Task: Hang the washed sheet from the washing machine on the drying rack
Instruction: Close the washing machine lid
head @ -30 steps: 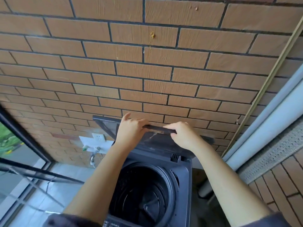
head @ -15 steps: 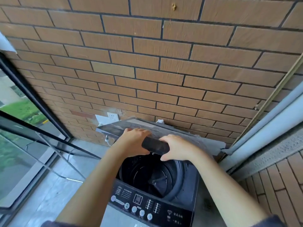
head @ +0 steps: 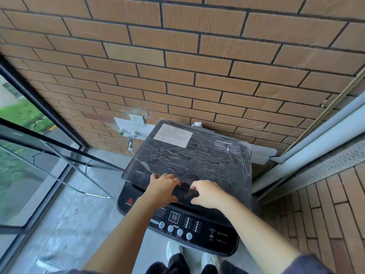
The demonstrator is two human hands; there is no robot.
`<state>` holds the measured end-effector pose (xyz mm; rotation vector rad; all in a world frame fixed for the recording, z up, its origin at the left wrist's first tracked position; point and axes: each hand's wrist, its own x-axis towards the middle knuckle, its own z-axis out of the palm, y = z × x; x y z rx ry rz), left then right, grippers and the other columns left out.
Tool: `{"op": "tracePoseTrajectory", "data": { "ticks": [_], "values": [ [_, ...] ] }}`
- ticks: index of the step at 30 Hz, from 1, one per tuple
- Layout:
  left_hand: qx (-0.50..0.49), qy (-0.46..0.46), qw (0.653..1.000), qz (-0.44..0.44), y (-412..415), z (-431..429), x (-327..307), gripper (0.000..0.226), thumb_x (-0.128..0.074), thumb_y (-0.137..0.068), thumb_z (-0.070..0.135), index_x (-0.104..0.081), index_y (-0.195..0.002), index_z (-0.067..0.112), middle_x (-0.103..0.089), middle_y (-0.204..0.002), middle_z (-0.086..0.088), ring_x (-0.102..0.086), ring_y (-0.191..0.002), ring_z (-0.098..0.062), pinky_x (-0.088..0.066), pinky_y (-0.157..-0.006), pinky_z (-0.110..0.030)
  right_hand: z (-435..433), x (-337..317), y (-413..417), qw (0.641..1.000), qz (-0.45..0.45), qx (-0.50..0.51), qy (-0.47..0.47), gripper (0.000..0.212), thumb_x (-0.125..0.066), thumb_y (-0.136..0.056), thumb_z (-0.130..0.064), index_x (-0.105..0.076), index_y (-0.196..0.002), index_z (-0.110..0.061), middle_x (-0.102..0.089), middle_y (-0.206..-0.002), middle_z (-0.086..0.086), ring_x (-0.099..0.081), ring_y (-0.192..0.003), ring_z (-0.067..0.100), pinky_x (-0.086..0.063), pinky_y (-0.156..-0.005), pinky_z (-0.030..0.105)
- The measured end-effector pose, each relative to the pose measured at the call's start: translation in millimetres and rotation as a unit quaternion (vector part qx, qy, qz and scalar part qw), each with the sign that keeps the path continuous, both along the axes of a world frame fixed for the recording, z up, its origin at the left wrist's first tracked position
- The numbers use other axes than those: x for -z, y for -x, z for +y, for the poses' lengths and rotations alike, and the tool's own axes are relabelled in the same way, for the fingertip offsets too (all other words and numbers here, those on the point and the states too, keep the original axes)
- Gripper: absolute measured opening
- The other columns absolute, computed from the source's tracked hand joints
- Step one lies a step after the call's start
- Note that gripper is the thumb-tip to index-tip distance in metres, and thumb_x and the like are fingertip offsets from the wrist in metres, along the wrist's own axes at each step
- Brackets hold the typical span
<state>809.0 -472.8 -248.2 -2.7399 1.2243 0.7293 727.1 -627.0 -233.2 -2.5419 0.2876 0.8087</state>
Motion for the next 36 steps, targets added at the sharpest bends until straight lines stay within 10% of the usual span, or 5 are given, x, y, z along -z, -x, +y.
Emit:
{"op": "tracePoseTrajectory", "data": {
  "ticks": [16, 25, 31, 36],
  "values": [
    [-0.100, 0.045, 0.990, 0.092, 13.6, 11.2, 53.0, 0.048, -0.042, -0.095, 0.016, -0.039, -0.141, 0.028, -0.036, -0.147, 0.005, -0.027, -0.139, -0.014, -0.008, -0.111, -0.058, 17.8, 60.0, 8.1, 0.999, 0.017, 0.036, 0.014, 0.046, -0.046, -0.095, -0.029, -0.042, -0.138, -0.016, -0.045, -0.139, 0.003, -0.035, -0.129, 0.024, -0.036, -0.105, 0.038],
    [-0.261, 0.171, 0.944, 0.104, 47.7, 14.3, 39.2, 0.041, -0.046, -0.094, 0.019, -0.046, -0.133, 0.031, -0.044, -0.139, 0.012, -0.039, -0.132, -0.013, -0.016, -0.114, -0.056, 10.8, 51.3, 21.0, 0.981, -0.072, 0.123, -0.133, 0.037, -0.051, -0.092, -0.021, -0.052, -0.129, -0.020, -0.051, -0.130, -0.004, -0.050, -0.119, 0.014, -0.040, -0.103, 0.030],
    [-0.415, 0.287, 0.863, 0.029, 98.7, 29.3, 17.5, 0.032, -0.055, -0.092, 0.022, -0.057, -0.124, 0.024, -0.056, -0.125, 0.007, -0.056, -0.108, -0.012, -0.042, -0.096, -0.027, 6.8, 37.3, 36.2, 0.962, -0.126, 0.101, -0.221, 0.025, -0.050, -0.092, -0.013, -0.062, -0.111, -0.022, -0.059, -0.112, -0.010, -0.055, -0.102, 0.003, -0.039, -0.083, 0.011],
    [-0.523, 0.362, 0.772, -0.023, 158.7, 56.0, -4.2, 0.026, -0.059, -0.090, 0.013, -0.062, -0.115, 0.016, -0.060, -0.115, 0.005, -0.054, -0.100, -0.006, -0.033, -0.085, -0.013, 30.1, 22.2, 44.2, 0.952, -0.130, 0.050, -0.271, 0.022, -0.051, -0.091, -0.009, -0.064, -0.105, -0.020, -0.065, -0.104, -0.009, -0.059, -0.096, 0.002, -0.042, -0.084, 0.013]
  ]
}}
